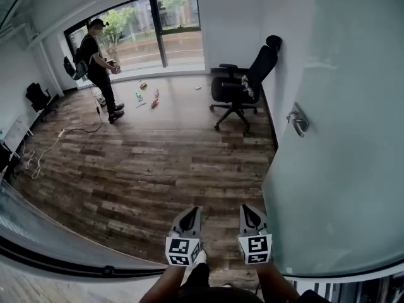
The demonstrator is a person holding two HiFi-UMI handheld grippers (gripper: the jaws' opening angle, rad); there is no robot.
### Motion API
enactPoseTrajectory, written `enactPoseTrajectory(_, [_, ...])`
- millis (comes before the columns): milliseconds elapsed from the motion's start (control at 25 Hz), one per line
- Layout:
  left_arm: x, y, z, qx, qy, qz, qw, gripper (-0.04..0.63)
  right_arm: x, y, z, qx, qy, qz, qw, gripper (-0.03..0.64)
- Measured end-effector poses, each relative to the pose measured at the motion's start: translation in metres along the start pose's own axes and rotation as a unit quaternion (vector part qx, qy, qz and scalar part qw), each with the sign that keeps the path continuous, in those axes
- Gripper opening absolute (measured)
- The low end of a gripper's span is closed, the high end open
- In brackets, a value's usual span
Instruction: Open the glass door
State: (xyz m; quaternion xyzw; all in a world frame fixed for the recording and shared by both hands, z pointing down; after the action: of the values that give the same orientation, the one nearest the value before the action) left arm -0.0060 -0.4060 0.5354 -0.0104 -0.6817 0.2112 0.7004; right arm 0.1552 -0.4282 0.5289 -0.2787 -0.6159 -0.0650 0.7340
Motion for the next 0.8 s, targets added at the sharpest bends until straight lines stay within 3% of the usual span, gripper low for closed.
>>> enactPoseTrajectory(400, [0.049,0.1,-0.075,-0.024,-0.006,0.023,0.9994,0.002,0.056,0.103,0.02,-0.028,-0.01,0.011,1.0,0.015])
enactPoseTrajectory(800, [0.073,0.187,-0.084,-0.022,-0.011,0.022,0.9994,0.002,0.073,0.173,0.065,-0.016,-0.009,0.009,1.0,0.015])
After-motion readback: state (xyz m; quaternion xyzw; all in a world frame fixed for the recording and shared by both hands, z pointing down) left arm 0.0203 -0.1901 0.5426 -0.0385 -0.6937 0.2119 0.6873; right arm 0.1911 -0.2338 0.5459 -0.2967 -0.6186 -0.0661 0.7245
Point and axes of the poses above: the fingertips, and each gripper's own axes: y backward along the fingers, z to its left, x out of its underside, the point moved 2 cm from there along y, backward along the fingers, and after that the axes turned 9 degrees about z, right-handed, at the moved point
